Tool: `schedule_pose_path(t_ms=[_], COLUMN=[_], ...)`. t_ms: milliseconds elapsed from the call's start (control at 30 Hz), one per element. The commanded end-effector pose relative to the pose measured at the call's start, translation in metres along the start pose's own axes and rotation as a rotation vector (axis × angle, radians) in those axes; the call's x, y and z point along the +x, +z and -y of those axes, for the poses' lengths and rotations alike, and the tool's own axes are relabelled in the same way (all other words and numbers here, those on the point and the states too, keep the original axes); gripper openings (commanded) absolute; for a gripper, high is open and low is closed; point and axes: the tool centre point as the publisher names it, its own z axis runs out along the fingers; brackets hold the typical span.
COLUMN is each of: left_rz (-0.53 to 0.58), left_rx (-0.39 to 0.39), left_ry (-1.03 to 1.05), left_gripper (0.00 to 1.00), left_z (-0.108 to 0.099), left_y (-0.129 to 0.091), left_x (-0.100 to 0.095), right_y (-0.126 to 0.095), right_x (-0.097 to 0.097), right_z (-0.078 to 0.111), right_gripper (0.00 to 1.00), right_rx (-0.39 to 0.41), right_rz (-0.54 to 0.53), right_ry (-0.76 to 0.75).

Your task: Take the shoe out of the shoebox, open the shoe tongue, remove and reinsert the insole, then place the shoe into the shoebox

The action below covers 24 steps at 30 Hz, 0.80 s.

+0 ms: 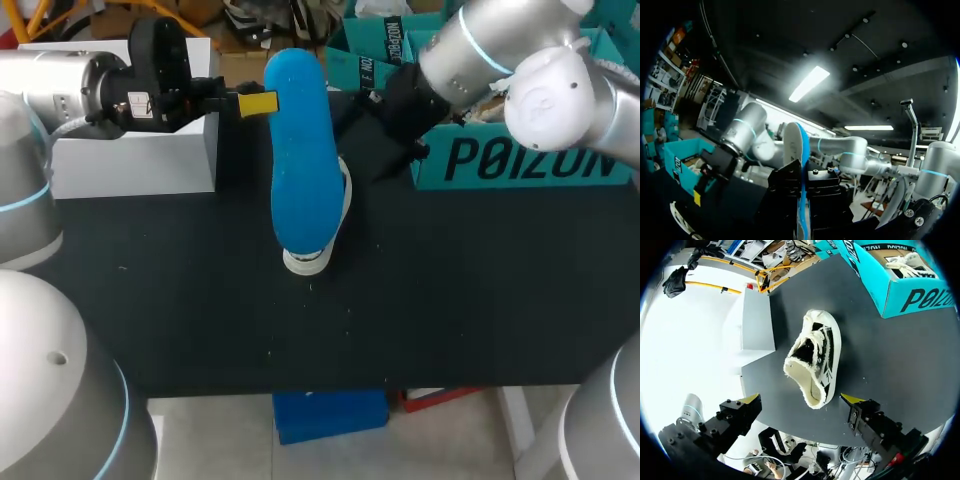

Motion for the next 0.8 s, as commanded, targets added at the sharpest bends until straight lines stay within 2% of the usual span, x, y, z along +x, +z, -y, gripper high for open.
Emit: schedule_pose_path(t_ms=[33,200,433,533,633,800], left_rz=[0.001,0.001,0.001,0.001,0.001,0.001], left_rx=[0.001,0.001,0.001,0.001,0.001,0.001], left_ry=[0.002,0.002,0.002,0.002,0.002,0.002], left_gripper=[0.0,0.0,0.0,0.0,0.0,0.0], left_z=[-0.001,-0.001,-0.001,-0.001,-0.001,-0.001], left_y=[0.001,0.001,0.001,0.001,0.001,0.001], left_x=[0.0,0.0,0.0,0.0,0.0,0.0], right_y=[-0.005,-0.012,-0.021,-0.024,-0.029,-0.029], right_x=[-0.01,-0.009,-0.006,-0.004,0.001,0.001], right_z=[0.005,0.004,0.003,0.002,0.003,0.003], right_gripper=[1.0,1.0,1.0,1.0,1.0,1.0], right_rx=[0.004,0.012,-0.007,-0.031,-0.059,-0.059], right_rz=[-0.429,-0.569,-0.689,-0.729,-0.835,-0.835], right_ry=[0.035,0.065,0.062,0.025,-0.052,-0.052])
